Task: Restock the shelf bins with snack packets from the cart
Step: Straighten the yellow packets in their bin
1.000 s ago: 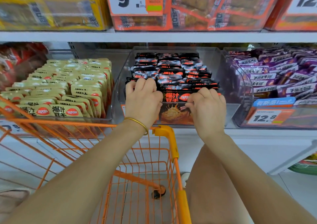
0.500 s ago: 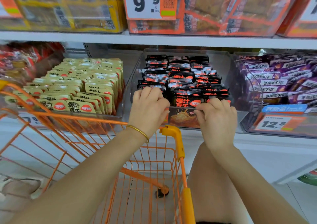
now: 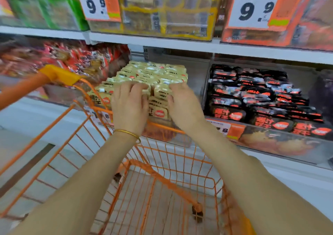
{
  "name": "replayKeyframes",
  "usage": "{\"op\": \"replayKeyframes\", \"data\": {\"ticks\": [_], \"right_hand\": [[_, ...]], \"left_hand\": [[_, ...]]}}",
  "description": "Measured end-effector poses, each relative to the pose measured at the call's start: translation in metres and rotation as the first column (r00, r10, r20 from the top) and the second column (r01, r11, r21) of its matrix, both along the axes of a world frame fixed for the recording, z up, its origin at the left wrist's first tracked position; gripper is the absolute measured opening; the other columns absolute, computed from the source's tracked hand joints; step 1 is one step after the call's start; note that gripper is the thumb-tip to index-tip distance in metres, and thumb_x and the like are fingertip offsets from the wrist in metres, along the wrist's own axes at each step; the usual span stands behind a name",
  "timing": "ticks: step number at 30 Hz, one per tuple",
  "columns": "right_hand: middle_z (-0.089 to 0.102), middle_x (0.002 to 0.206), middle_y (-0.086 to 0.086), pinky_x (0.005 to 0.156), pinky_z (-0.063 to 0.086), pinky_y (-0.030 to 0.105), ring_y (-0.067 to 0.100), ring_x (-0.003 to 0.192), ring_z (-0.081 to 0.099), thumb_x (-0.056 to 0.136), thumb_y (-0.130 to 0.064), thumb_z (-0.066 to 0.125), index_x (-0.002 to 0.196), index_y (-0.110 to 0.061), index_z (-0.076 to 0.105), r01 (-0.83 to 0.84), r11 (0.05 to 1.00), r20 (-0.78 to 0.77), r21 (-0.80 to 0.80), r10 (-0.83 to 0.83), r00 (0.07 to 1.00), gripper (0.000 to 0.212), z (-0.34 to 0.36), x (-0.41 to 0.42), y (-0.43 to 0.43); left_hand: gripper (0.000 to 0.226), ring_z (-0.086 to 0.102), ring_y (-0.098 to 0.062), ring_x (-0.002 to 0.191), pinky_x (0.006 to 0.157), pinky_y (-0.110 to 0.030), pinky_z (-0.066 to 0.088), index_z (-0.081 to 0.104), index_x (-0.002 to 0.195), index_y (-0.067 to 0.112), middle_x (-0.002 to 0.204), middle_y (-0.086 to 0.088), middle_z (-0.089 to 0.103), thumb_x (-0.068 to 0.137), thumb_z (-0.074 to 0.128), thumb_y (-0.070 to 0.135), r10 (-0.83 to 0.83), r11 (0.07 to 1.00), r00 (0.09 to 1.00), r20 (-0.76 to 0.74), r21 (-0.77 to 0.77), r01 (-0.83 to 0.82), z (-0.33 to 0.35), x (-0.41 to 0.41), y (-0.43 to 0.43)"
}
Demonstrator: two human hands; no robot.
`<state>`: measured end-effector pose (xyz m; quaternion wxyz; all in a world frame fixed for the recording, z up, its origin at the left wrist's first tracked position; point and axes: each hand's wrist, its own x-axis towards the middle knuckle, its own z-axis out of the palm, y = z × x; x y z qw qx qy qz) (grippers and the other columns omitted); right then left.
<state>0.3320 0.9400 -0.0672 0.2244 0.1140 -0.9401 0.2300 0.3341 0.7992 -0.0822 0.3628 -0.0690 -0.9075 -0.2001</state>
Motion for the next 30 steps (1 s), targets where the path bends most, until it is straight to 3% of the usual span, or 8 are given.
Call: {"op": "replayKeyframes", "data": {"ticks": [2, 6, 11, 14, 16, 19, 26, 30], "right_hand": [[0.054, 0.112, 0.016, 0.073, 0.038, 0.030, 0.031, 0.105, 0.051, 0.091, 0.002, 0.042, 0.112, -0.001, 0.053, 0.057, 0.994, 0.059, -0.094, -0.051, 0.997, 0.024, -0.006, -0.015, -0.008], [0.050, 0.121, 0.022, 0.094, 0.042, 0.039, 0.037, 0.113, 0.048, 0.094, -0.010, 0.042, 0.125, 0.005, 0.044, 0.223, 0.909, 0.245, -0.352, -0.141, 0.959, 0.034, -0.015, -0.042, -0.012], [0.045, 0.138, 0.018, 0.082, 0.033, 0.026, 0.029, 0.119, 0.048, 0.100, -0.041, 0.034, 0.137, 0.002, 0.032, 0.513, 0.534, 0.597, -0.672, -0.018, 0.802, 0.057, -0.019, -0.055, -0.019], [0.044, 0.140, 0.014, 0.094, 0.034, 0.028, 0.029, 0.126, 0.044, 0.098, -0.050, 0.030, 0.141, -0.001, 0.029, 0.540, 0.422, 0.608, -0.729, 0.035, 0.793, 0.064, -0.023, -0.055, -0.021], [0.056, 0.128, 0.013, 0.099, 0.044, 0.038, 0.030, 0.114, 0.056, 0.094, -0.058, 0.031, 0.135, -0.006, 0.038, 0.539, 0.350, 0.600, -0.766, 0.090, 0.795, 0.066, -0.027, -0.057, -0.024], [0.067, 0.110, 0.010, 0.088, 0.053, 0.047, 0.029, 0.095, 0.067, 0.085, -0.071, 0.033, 0.128, -0.014, 0.049, 0.554, 0.197, 0.586, -0.809, 0.195, 0.787, 0.073, -0.027, -0.058, -0.027], [0.072, 0.099, 0.012, 0.084, 0.054, 0.044, 0.027, 0.089, 0.069, 0.085, -0.073, 0.031, 0.107, -0.016, 0.066, 0.567, -0.068, 0.484, -0.821, 0.444, 0.754, 0.070, -0.023, -0.054, -0.010], [0.074, 0.094, 0.009, 0.075, 0.055, 0.038, 0.023, 0.082, 0.071, 0.086, -0.073, 0.030, 0.105, -0.018, 0.066, 0.559, -0.023, 0.497, -0.829, 0.430, 0.754, 0.068, -0.022, -0.050, -0.010]], "left_hand": [[0.036, 0.051, -0.035, 0.103, 0.086, -0.042, 0.039, 0.064, 0.107, 0.009, 0.108, -0.012, 0.058, 0.083, 0.039, 0.018, -0.002, 1.000, 0.999, 0.036, 0.006, 0.001, 0.001, -0.011, -0.019], [0.041, 0.045, -0.035, 0.123, 0.104, -0.044, 0.035, 0.057, 0.123, 0.004, 0.131, -0.017, 0.052, 0.088, 0.040, 0.017, -0.079, 0.991, 0.985, 0.151, -0.099, 0.095, 0.001, -0.034, -0.036], [0.049, 0.010, -0.020, 0.144, 0.117, -0.040, 0.011, 0.024, 0.146, 0.018, 0.156, -0.006, 0.016, 0.100, 0.025, 0.032, -0.059, 0.947, 0.876, 0.478, -0.251, 0.200, 0.007, -0.064, -0.024], [0.051, 0.005, -0.017, 0.145, 0.118, -0.041, 0.007, 0.016, 0.148, 0.022, 0.157, -0.002, 0.009, 0.100, 0.016, 0.036, -0.008, 0.904, 0.793, 0.609, -0.335, 0.266, 0.010, -0.073, -0.023], [0.052, 0.004, -0.016, 0.145, 0.118, -0.042, 0.006, 0.013, 0.149, 0.023, 0.158, -0.002, 0.007, 0.099, 0.013, 0.037, 0.002, 0.884, 0.763, 0.646, -0.358, 0.301, 0.014, -0.075, -0.023], [0.051, 0.000, -0.014, 0.145, 0.118, -0.040, 0.002, 0.009, 0.149, 0.025, 0.158, 0.000, 0.003, 0.099, 0.013, 0.037, -0.032, 0.871, 0.745, 0.666, -0.347, 0.347, 0.022, -0.080, -0.015], [0.053, -0.002, -0.013, 0.145, 0.117, -0.038, 0.000, 0.005, 0.150, 0.022, 0.158, 0.002, 0.000, 0.099, 0.016, 0.037, -0.061, 0.843, 0.717, 0.694, -0.348, 0.409, 0.014, -0.081, 0.001], [0.054, -0.002, -0.012, 0.144, 0.117, -0.036, 0.000, 0.006, 0.149, 0.022, 0.158, 0.001, 0.000, 0.099, 0.016, 0.037, -0.063, 0.845, 0.745, 0.664, -0.361, 0.393, 0.014, -0.074, 0.000]]}}
